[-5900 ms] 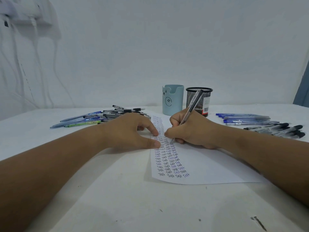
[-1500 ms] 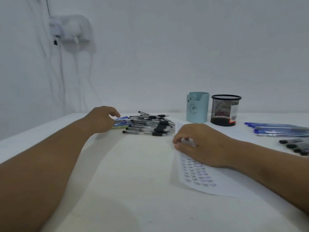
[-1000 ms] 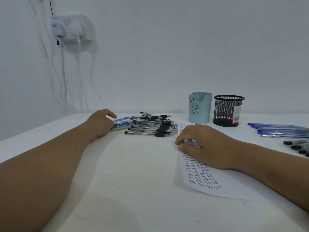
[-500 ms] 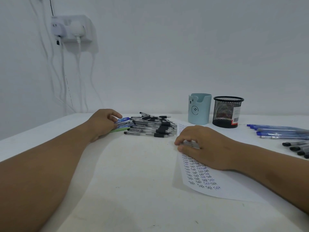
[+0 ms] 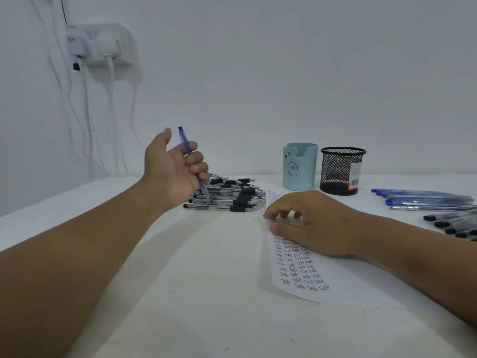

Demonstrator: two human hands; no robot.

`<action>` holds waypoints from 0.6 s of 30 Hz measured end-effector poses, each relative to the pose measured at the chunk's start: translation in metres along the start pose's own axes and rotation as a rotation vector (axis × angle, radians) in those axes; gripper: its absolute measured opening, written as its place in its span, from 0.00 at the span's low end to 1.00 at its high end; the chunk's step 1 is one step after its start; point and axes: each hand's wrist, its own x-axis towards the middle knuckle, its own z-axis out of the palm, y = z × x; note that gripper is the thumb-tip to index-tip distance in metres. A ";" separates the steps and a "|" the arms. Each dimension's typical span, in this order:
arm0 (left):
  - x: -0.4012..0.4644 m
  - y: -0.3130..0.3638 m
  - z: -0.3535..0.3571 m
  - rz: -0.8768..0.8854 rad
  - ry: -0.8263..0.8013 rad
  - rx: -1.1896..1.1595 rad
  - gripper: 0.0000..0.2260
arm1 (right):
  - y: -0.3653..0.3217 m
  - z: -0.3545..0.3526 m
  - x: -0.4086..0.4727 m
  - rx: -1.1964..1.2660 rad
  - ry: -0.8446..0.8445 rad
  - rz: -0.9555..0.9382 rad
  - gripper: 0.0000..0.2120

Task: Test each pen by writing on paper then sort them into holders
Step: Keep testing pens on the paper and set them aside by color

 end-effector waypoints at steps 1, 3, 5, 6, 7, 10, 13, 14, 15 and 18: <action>-0.002 -0.006 0.005 -0.025 -0.018 -0.059 0.24 | 0.000 -0.001 -0.001 0.034 0.022 0.006 0.08; -0.006 -0.016 0.016 -0.053 -0.043 -0.122 0.23 | 0.001 -0.004 -0.005 0.077 0.090 0.014 0.07; -0.014 -0.025 0.030 -0.061 -0.083 -0.144 0.17 | -0.001 -0.007 -0.006 0.116 0.181 0.024 0.06; -0.017 -0.028 0.035 -0.063 -0.105 -0.151 0.15 | -0.001 -0.009 -0.006 0.142 0.225 0.026 0.06; -0.020 -0.032 0.040 -0.067 -0.123 -0.156 0.13 | -0.001 -0.011 -0.006 0.168 0.263 0.025 0.05; -0.028 -0.043 0.052 -0.085 -0.161 -0.195 0.15 | -0.003 -0.018 -0.010 0.180 0.310 0.000 0.07; -0.031 -0.052 0.058 -0.101 -0.235 -0.193 0.19 | -0.006 -0.021 -0.012 0.085 0.318 -0.022 0.11; -0.032 -0.054 0.060 -0.116 -0.260 -0.182 0.19 | -0.007 -0.022 -0.012 0.038 0.316 -0.018 0.10; -0.032 -0.055 0.061 -0.131 -0.289 -0.169 0.18 | -0.006 -0.024 -0.011 -0.011 0.313 -0.009 0.07; -0.032 -0.054 0.062 -0.148 -0.357 -0.011 0.14 | -0.008 -0.032 -0.008 -0.146 0.307 0.039 0.05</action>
